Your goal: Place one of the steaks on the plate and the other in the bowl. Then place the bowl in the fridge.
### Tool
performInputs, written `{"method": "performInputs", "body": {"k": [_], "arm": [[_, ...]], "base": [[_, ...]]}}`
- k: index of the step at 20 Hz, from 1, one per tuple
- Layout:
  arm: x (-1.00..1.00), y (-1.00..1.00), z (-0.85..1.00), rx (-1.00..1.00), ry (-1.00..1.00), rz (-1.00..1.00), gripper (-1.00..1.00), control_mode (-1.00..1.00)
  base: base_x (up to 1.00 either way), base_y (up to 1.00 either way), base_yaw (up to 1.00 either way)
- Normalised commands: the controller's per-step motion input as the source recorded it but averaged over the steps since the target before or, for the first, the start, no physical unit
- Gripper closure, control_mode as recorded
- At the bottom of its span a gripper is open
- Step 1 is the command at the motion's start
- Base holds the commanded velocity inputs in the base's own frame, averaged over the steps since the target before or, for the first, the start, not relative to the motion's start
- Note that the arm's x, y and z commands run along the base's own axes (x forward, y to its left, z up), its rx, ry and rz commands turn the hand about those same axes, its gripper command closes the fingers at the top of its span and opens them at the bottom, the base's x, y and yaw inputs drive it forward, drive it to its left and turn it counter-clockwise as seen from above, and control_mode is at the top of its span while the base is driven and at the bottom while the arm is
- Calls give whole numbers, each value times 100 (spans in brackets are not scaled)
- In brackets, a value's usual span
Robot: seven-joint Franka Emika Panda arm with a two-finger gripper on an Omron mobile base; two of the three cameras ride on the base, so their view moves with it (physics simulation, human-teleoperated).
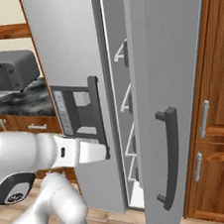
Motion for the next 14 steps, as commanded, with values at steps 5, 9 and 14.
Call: {"method": "performInputs", "body": {"k": [5, 9, 14], "arm": [[25, 94, -14, -13, -30, -27, -100, -100], [13, 68, -29, -12, -47, -29, -100, -100], [34, 29, -31, -8, -42, -24, -100, -100]], "base": [[0, 0, 0], [0, 0, 0], [0, 0, 0]]}}
